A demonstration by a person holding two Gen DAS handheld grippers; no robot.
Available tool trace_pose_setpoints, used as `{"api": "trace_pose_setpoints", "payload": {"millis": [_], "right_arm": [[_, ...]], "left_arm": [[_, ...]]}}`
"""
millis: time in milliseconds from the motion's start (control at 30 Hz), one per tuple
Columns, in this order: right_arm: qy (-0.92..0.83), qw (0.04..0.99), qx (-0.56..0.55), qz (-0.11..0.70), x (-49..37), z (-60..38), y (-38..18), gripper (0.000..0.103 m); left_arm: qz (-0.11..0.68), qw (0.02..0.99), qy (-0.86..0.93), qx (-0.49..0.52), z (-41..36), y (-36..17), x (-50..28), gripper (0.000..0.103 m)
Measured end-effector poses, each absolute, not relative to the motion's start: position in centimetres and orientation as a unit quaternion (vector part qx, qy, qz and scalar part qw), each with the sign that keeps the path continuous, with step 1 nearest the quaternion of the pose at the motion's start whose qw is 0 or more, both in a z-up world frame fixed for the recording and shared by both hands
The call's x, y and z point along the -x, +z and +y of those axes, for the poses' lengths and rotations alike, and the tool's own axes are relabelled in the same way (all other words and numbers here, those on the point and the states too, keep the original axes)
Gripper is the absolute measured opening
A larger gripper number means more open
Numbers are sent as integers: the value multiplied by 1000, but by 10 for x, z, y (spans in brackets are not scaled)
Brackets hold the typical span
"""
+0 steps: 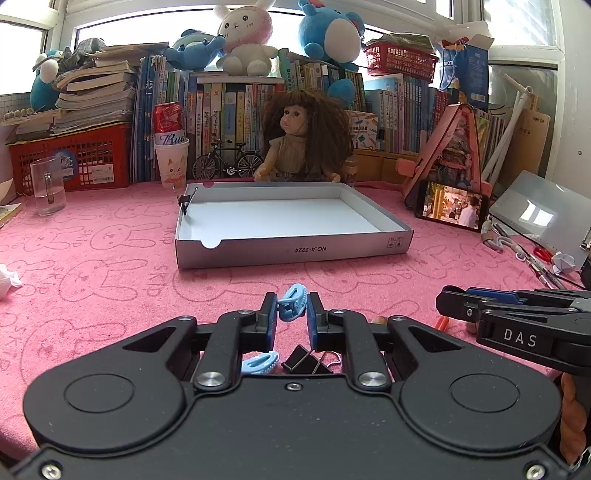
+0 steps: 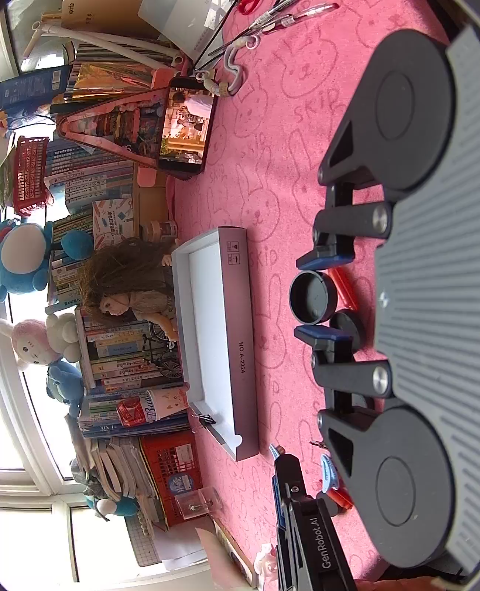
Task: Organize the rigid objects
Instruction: 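Carry the blue clip with the left tool while the right tool carries the cap into the tray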
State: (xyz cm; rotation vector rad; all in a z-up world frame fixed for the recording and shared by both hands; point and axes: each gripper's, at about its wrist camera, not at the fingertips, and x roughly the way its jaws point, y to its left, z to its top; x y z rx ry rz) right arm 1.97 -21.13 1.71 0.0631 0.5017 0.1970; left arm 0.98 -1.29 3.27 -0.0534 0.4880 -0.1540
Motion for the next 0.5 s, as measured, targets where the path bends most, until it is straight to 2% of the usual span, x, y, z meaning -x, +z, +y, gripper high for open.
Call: {"api": "trace_pose_setpoints", "payload": {"millis": [500], "right_arm": [[84,966,-54,238,-56,-226,36,37]], "left_arm": [[228,971,-67,29,7,57,-49,15]]}}
